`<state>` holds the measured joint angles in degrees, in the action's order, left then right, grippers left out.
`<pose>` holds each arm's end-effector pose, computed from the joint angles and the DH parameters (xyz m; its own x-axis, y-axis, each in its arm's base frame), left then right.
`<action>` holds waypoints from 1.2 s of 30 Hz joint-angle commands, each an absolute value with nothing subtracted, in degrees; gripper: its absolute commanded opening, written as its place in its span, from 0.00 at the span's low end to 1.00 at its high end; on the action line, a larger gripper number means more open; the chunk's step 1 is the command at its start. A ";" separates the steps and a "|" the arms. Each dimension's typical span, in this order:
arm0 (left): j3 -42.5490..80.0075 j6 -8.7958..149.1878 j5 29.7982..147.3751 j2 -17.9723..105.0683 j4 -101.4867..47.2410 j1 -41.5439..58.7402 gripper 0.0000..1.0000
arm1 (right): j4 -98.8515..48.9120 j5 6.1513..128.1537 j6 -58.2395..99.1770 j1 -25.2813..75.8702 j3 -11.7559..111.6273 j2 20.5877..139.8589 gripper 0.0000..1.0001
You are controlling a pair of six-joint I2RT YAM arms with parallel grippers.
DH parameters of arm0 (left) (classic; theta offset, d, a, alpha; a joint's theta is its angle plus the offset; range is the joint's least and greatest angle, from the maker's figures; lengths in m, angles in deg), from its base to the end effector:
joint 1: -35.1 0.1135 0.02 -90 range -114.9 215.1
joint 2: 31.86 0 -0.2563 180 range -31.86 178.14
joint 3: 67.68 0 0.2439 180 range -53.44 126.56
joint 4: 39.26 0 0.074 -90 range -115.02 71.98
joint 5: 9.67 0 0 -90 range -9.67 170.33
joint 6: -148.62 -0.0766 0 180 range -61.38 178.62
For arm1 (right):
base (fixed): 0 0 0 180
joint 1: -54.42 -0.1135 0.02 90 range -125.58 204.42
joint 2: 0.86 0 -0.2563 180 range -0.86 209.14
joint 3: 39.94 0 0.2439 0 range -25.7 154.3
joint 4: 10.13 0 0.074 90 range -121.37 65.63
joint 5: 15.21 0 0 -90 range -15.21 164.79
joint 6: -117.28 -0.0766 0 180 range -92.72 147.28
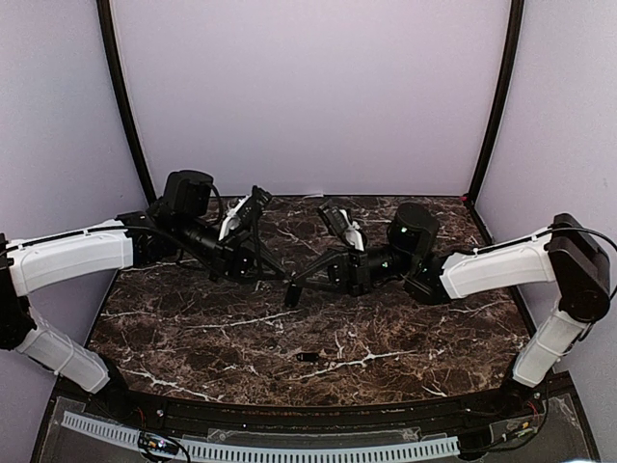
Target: Remove the keys from the keyring
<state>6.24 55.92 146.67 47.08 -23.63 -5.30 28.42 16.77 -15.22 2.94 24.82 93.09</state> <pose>0.1920 -0.2555 0.3068 -0.2253 0.2165 -0.9499 0.9244 -0.2604 -0.2786 0.1756 0.3250 0.2689 -0.5574 -0.1257 -0.8207 -0.7582 -0.3256 0.5649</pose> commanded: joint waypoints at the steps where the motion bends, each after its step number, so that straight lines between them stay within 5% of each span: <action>1: 4.42 54.86 144.00 43.71 -25.21 -5.60 0.00 | 29.43 21.29 -16.77 3.64 23.84 91.21 0.00; 17: 1.67 53.37 137.10 40.94 -27.94 -5.79 0.00 | 36.79 28.42 -29.53 6.22 21.21 88.52 0.00; 36: 1.20 49.23 129.19 39.94 -25.43 -8.58 0.00 | 27.82 40.33 -28.67 6.35 21.01 84.13 0.00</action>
<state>2.72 50.85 128.01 42.53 -29.62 -7.58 24.97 33.34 -28.55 4.60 20.87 86.60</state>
